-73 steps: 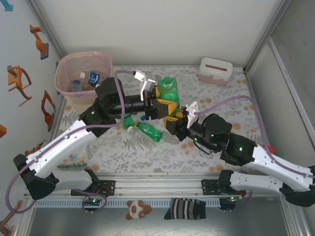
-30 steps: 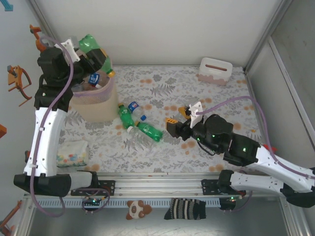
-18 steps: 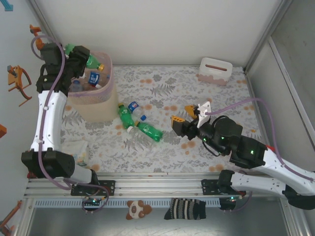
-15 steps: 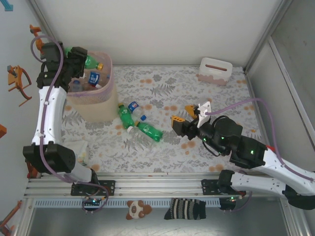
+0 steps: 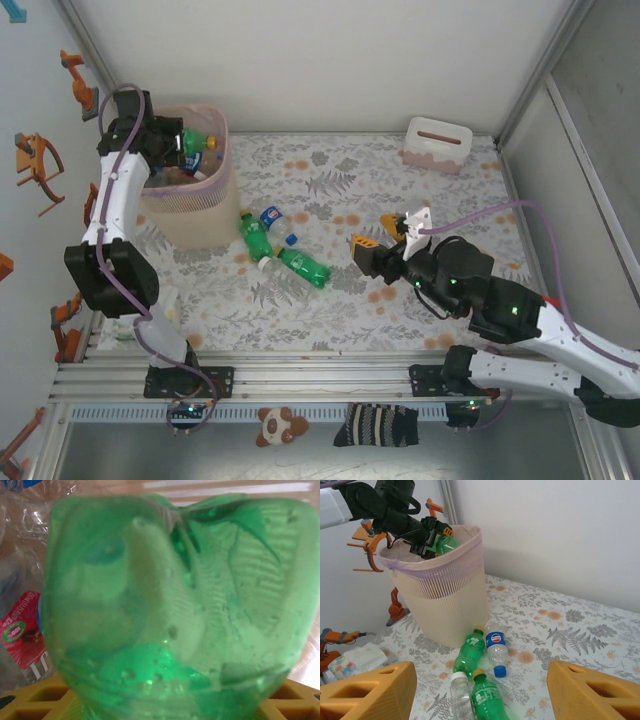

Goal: Put the plastic bottles in the bin

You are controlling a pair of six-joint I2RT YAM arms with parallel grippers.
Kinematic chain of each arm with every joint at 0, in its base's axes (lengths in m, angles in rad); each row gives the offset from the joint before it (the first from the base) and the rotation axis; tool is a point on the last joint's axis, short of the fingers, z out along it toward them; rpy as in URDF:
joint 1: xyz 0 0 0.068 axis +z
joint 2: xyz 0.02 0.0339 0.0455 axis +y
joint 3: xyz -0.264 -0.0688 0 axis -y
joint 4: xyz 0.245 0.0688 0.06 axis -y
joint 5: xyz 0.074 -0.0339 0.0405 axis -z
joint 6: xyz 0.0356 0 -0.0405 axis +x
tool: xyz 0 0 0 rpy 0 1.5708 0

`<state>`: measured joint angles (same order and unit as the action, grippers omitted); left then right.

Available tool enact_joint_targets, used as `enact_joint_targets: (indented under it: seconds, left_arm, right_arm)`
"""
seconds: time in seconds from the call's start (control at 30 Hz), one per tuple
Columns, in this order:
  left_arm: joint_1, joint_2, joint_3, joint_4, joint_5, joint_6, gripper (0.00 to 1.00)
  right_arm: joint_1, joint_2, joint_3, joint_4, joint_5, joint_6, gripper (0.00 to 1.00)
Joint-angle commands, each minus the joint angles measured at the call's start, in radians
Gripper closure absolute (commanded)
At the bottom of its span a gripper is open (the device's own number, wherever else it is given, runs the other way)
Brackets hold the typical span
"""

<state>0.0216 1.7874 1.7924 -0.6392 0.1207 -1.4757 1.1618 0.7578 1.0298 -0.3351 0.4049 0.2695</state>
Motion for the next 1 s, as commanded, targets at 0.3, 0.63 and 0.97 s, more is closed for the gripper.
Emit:
enact_joint_targets:
  seconds: [0.3,0.63,0.97]
  left_arm:
    - [0.005,-0.075,0.01,0.014,-0.011,-0.048,0.17]
    - [0.007,-0.21,-0.034,0.016,-0.064,0.016,0.18]
    - [0.016,-0.127,0.036,0.133,0.019,0.128,0.29]
  right_arm:
    - [0.002,-0.02,0.031,-0.007,0.045,-0.028,0.32]
    - [0.002,-0.01,0.026,0.008,0.028,-0.03,0.32]
    - [0.001,-0.003,0.029,0.009,0.037,-0.046,0.32]
